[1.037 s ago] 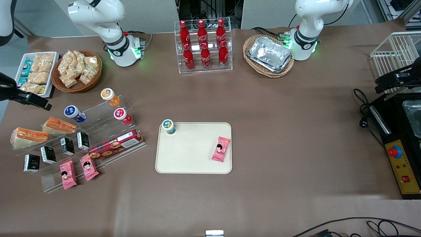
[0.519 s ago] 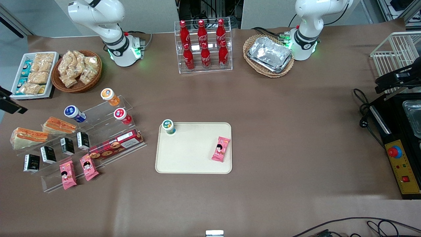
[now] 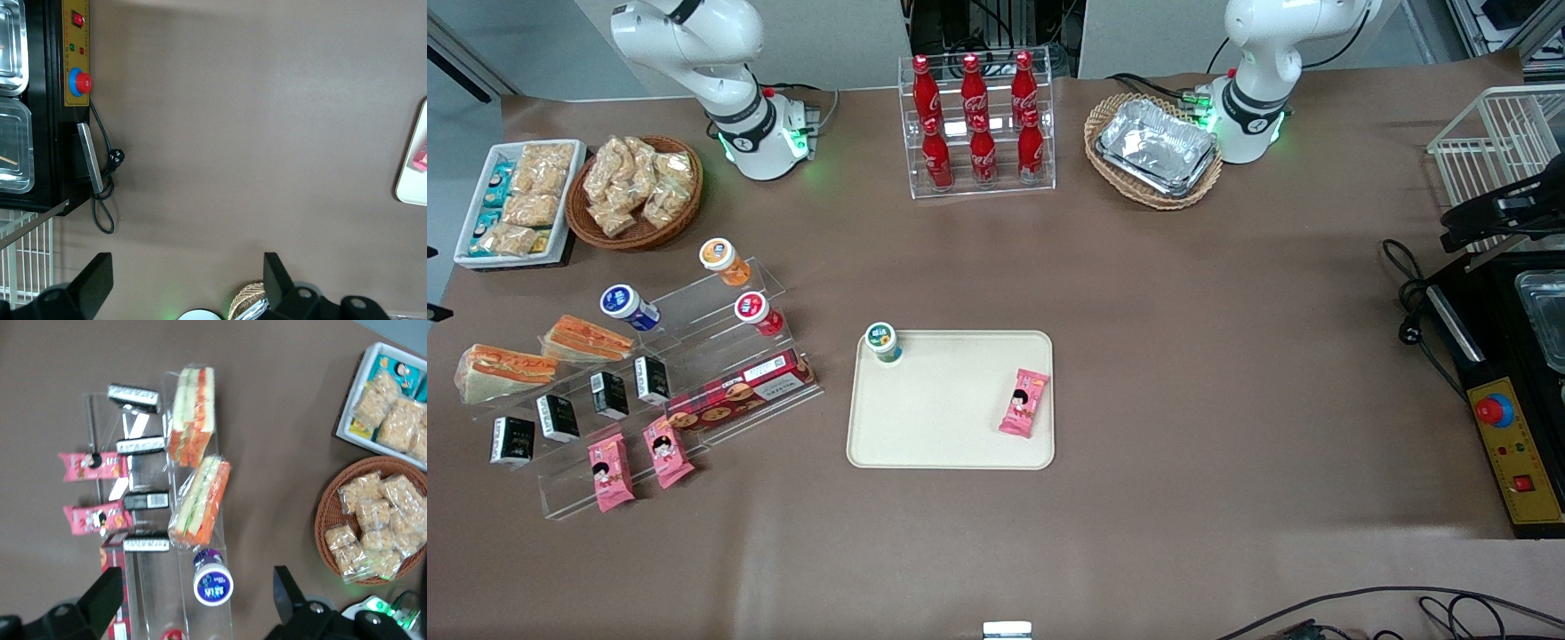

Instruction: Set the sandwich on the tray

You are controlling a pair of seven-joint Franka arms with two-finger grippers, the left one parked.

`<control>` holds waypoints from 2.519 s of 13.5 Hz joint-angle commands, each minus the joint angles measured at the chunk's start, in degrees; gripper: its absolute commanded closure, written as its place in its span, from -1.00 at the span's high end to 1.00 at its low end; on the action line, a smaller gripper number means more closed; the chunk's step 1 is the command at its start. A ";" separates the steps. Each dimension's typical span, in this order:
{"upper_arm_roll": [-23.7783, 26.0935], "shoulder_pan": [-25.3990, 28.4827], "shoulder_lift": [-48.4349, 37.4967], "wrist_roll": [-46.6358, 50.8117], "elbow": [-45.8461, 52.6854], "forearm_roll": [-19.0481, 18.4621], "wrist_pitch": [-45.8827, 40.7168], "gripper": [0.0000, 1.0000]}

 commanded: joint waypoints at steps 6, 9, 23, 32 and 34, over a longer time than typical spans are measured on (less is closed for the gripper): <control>-4.38 -2.67 9.54 11.07 1.96 1.28 9.81 1.00; -4.38 -5.22 12.79 11.61 1.96 5.66 10.51 1.00; -4.38 -7.60 21.68 10.04 0.82 11.74 18.25 1.00; -4.30 -8.13 23.52 7.31 0.12 11.74 19.74 -0.19; -4.30 -8.13 23.44 5.91 -0.06 11.74 19.48 -0.42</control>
